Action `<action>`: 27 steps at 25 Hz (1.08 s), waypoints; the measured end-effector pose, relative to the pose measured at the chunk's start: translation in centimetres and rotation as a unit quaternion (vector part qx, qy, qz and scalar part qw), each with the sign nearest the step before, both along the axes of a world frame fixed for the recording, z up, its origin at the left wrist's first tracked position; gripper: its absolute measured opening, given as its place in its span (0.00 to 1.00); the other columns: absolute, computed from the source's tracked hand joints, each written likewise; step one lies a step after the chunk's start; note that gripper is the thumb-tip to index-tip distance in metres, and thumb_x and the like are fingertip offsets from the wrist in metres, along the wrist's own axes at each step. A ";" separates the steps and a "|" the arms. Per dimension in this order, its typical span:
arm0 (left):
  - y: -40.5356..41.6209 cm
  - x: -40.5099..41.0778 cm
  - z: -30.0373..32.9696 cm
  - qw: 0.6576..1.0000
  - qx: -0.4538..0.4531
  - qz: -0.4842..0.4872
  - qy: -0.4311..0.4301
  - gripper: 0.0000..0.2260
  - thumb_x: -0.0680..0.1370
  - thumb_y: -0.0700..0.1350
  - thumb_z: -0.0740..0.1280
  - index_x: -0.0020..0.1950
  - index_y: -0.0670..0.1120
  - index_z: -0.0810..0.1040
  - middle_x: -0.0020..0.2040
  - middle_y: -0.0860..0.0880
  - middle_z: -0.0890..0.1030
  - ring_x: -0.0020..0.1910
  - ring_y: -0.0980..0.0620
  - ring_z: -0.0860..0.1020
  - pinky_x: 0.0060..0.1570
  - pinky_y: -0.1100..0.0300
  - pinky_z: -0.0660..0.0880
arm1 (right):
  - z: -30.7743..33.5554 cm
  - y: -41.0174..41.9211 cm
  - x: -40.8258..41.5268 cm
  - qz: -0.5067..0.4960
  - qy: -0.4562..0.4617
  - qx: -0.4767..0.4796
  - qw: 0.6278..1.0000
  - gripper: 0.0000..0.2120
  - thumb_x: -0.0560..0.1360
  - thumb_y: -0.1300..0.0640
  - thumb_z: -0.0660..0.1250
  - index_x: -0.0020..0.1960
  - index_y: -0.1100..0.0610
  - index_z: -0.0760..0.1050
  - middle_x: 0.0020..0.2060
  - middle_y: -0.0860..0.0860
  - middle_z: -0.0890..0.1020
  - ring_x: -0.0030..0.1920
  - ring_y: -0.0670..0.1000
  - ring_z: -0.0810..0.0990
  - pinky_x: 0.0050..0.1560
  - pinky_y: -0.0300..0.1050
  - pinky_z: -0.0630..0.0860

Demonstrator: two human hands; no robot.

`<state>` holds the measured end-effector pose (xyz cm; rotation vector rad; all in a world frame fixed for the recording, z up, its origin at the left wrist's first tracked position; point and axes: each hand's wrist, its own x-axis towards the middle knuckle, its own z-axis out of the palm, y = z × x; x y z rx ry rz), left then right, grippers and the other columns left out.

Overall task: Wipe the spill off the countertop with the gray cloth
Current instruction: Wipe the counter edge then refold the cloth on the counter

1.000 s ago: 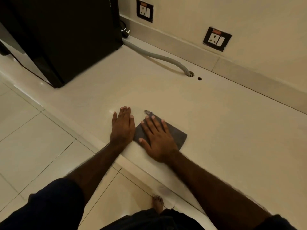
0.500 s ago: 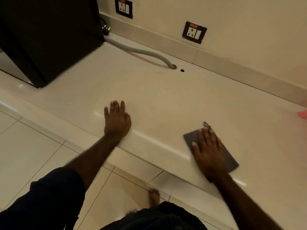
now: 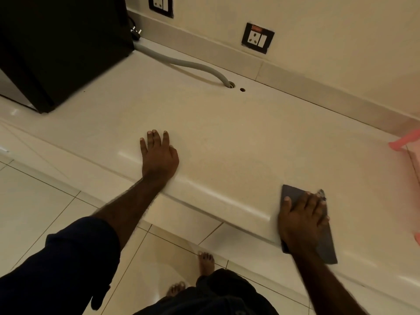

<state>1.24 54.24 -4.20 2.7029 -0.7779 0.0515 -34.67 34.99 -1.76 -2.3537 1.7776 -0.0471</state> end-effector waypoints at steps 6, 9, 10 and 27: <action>-0.1 0.5 -0.2 1.000 -0.002 0.003 0.014 0.26 0.85 0.48 0.51 0.82 0.41 0.59 0.81 0.34 0.60 0.82 0.36 0.55 0.81 0.38 0.46 | 0.1 4.3 13.9 0.193 -0.005 0.009 0.981 0.38 0.86 0.35 0.43 0.88 0.58 0.49 0.88 0.59 0.49 0.88 0.61 0.43 0.85 0.67 0.42; -0.1 0.6 -0.1 1.000 -0.003 0.003 0.013 0.27 0.83 0.49 0.48 0.82 0.40 0.60 0.81 0.34 0.62 0.82 0.36 0.57 0.81 0.38 0.48 | 0.0 6.1 19.7 0.321 0.003 0.028 0.947 0.40 0.86 0.33 0.41 0.88 0.57 0.42 0.88 0.57 0.42 0.87 0.59 0.37 0.86 0.65 0.39; -0.1 0.7 -0.2 1.000 -0.005 0.005 0.010 0.28 0.82 0.49 0.47 0.81 0.40 0.60 0.81 0.34 0.62 0.82 0.36 0.57 0.81 0.38 0.48 | -0.2 6.8 20.9 0.363 0.003 0.028 0.931 0.40 0.85 0.33 0.41 0.88 0.56 0.41 0.88 0.56 0.41 0.87 0.58 0.36 0.86 0.65 0.38; -0.1 0.9 -1.1 1.000 -0.013 -0.005 0.022 0.32 0.84 0.61 0.41 0.83 0.45 0.57 0.84 0.38 0.53 0.84 0.43 0.47 0.81 0.43 0.41 | -1.0 -4.7 0.4 0.222 0.014 -0.008 0.975 0.39 0.84 0.31 0.38 0.89 0.51 0.46 0.89 0.51 0.46 0.88 0.51 0.40 0.87 0.59 0.44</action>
